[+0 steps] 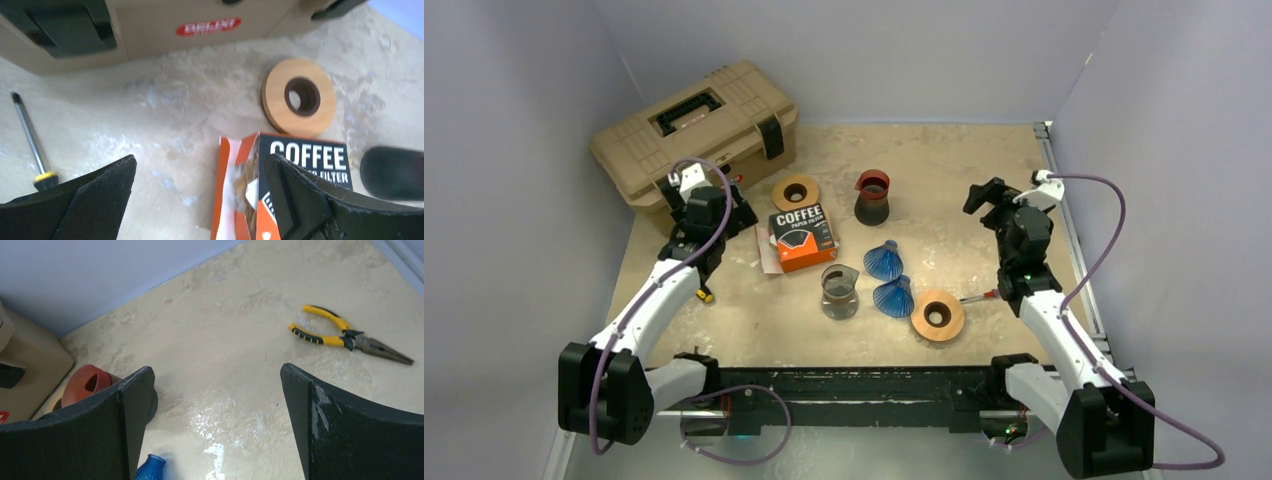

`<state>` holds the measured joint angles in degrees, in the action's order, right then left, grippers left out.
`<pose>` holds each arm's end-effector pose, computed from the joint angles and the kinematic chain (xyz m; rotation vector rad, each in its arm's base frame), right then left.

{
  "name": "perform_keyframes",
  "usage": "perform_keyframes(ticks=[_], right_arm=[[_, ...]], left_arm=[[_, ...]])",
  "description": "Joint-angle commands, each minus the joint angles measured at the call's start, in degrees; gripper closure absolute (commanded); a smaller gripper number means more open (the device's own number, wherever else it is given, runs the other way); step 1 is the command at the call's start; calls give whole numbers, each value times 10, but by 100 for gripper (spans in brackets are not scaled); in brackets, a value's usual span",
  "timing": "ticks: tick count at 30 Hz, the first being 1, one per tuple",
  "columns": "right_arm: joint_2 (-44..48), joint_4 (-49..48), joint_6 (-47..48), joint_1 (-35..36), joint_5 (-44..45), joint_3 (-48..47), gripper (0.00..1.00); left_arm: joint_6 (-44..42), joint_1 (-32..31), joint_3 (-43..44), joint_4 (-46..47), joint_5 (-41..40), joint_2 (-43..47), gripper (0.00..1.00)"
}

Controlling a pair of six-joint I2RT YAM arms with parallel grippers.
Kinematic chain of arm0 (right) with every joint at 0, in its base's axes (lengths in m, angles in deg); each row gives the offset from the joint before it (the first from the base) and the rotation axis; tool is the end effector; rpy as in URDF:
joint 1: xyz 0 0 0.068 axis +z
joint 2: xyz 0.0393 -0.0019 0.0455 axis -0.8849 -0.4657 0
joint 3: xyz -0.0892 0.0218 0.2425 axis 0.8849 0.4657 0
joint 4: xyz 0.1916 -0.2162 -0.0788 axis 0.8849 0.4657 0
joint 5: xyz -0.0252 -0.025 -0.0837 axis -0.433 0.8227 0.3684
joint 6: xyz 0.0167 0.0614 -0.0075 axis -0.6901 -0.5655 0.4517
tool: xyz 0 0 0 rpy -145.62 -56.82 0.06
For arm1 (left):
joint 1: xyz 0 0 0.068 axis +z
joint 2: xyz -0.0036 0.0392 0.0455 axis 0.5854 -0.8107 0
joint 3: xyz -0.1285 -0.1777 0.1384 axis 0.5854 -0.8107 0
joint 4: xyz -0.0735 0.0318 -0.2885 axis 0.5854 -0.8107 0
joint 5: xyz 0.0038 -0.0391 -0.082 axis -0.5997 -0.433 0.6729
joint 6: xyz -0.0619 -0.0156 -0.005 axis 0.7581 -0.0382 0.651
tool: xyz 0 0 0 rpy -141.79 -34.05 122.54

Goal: Place the coffee filter in the dripper
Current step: Adjust the coffee server at the center of the board.

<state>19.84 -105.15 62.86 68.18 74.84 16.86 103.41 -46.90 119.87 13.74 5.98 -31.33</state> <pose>0.2864 0.0178 0.2494 0.4251 1.5770 0.1901 0.3032 -0.0401 0.2317 -0.6229 1.9556 -0.0720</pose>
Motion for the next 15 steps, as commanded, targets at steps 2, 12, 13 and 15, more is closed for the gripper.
perform_keyframes(ticks=[2, 12, 13, 15], right_arm=[[27, 102, -68, -1, -10, -5, 1], [34, 132, -105, -1, -98, 17, 1], [33, 131, -104, 0, -113, 18, 1], [33, 137, -94, -1, -123, 15, 1]], left_arm=[[31, -1, -18, -3, 111, 25, 0], [54, -2, -44, 105, 338, 39, 1], [62, -2, -43, 105, 356, 33, 1], [83, -5, -42, 107, 394, 21, 1]])
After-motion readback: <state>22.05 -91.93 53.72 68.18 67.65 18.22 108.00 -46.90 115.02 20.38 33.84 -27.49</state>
